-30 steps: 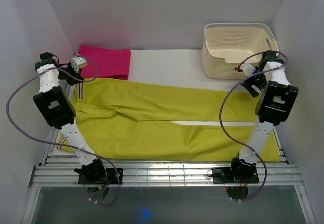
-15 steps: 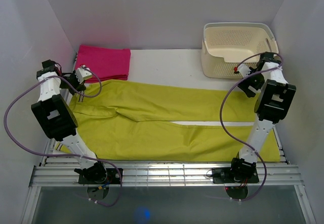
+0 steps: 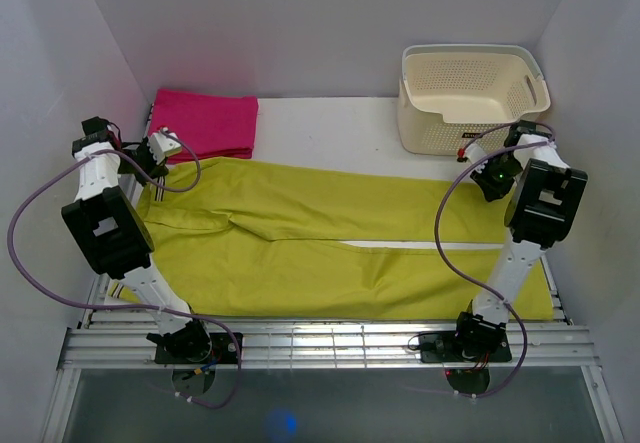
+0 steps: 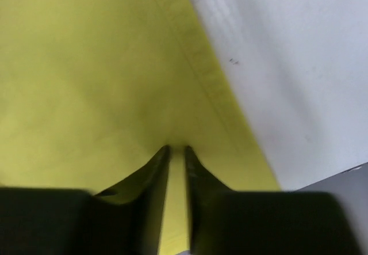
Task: Fold and stack the trousers
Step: Fold the trousers
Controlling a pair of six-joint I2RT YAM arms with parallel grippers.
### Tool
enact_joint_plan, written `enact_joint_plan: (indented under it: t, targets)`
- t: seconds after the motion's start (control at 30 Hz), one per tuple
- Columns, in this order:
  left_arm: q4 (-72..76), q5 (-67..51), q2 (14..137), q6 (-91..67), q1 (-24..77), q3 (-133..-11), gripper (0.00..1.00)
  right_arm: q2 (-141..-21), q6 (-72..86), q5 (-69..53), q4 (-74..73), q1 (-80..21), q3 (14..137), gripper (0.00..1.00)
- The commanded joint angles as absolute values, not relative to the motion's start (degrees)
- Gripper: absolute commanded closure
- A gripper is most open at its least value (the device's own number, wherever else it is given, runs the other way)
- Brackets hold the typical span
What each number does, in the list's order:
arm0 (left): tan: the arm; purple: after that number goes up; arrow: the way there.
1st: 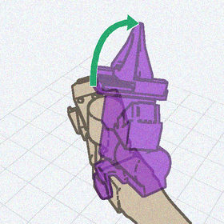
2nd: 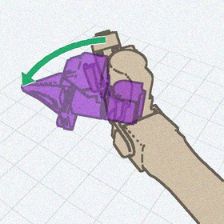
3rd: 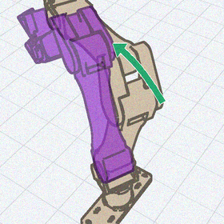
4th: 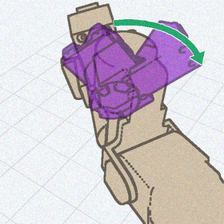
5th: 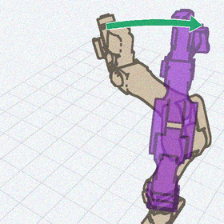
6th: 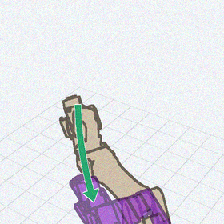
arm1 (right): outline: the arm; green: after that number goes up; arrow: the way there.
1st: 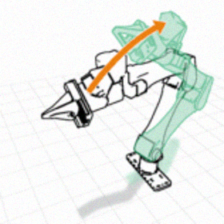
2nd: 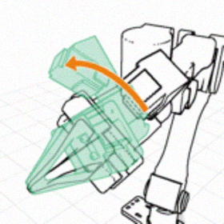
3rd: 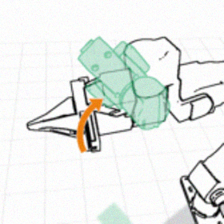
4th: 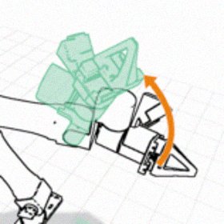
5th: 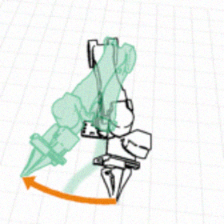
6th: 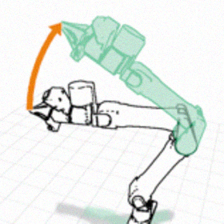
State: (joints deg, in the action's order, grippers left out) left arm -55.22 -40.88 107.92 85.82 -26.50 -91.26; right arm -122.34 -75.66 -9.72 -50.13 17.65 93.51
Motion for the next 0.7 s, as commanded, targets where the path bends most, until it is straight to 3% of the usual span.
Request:
enact_joint_plan:
  t: [0.0,0.03,0.27,0.3,0.43,0.5,0.67]
  targets:
    - [-55.1,-42.1,104.5,84.3,-26.7,-91.8,1.00,-122.7,-82.1,-9.8,-55.7,18.4,88.7,0.84]
    - [-55.0,-42.3,104.4,83.7,-26.8,-92.0,1.00,-121.9,-82.1,-10.0,-55.5,18.5,88.5,0.92]
    - [-51.9,-44.6,103.3,77.3,-28.2,-90.4,1.00,-117.1,-79.5,-12.7,-55.5,21.1,95.5,0.91]
    - [-51.8,-44.6,103.0,77.6,-28.2,-89.7,1.00,-116.9,-79.0,-12.4,-54.8,21.1,95.7,0.85]
    - [-50.3,-44.6,101.2,78.7,-28.4,-86.0,1.00,-117.1,-73.1,-12.2,-49.8,21.2,96.0,0.42]
    - [-49.7,-44.5,101.0,78.7,-28.5,-85.3,1.00,-118.0,-70.4,-13.2,-47.9,22.0,96.3,0.34]
    - [-49.7,-44.1,101.8,78.4,-28.6,-85.8,1.00,-121.8,-59.3,-14.7,-41.1,23.6,97.7,0.28]
